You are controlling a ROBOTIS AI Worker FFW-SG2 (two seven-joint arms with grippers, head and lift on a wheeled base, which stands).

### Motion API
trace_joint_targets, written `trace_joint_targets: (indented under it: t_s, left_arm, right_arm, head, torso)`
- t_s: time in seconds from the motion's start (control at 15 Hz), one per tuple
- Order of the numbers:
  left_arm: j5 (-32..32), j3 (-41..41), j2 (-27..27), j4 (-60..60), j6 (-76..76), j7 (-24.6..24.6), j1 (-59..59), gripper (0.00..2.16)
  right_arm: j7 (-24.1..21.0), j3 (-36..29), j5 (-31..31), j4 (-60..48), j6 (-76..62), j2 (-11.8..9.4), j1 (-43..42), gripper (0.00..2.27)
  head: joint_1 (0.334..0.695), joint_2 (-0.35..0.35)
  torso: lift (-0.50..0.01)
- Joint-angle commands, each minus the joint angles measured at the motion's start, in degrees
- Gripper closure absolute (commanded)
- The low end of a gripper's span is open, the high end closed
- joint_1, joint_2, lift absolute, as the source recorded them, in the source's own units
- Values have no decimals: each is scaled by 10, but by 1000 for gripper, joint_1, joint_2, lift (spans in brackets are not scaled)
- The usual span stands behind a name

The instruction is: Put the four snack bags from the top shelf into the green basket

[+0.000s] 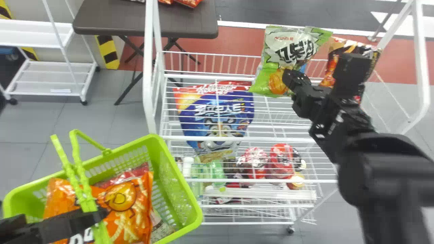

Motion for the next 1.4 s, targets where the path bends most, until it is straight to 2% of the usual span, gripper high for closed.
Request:
trace_joint_targets:
  t_s: [0.0,0.13,0.33,0.47,0.53,0.67,1.0,1.33]
  left_arm:
    - [0,-1,1,0,-1,-7,-10,2148]
    - [-6,-5,1,0,-1,-7,-18,2148]
    - [-11,-15,0,0,-1,-7,-28,2148]
    - [-11,-16,-1,0,1,-7,-28,2148]
    - [-10,-17,-1,0,1,-7,-28,2148]
    - [-9,-18,-3,-2,1,-7,-28,2148]
    - [-5,-26,-5,-6,8,-7,-27,2148]
    - [-4,-35,-7,-14,10,-7,-25,2148]
  right_arm:
    - [10,18,-40,-126,108,-1,63,2250]
    - [24,35,-73,-186,190,-2,97,2253]
    - [47,78,-134,-244,320,-3,122,2250]
    - [47,118,-163,-262,385,-8,116,2250]
    - [47,143,-165,-264,426,-8,106,2250]
    - [44,192,-177,-258,501,-7,68,2253]
    - [26,281,-185,-164,515,0,4,2250]
    - [27,351,-204,-18,406,17,-65,2213]
  head:
    - [695,-37]
    - [695,4]
    - [695,114]
    - [695,184]
    - [695,257]
    - [695,336]
    - [695,350]
    - [695,350]
  torso:
    - [-4]
    - [-4]
    - [-4]
    - [-4]
    - [-4]
    - [-4]
    - [-4]
    - [-4]
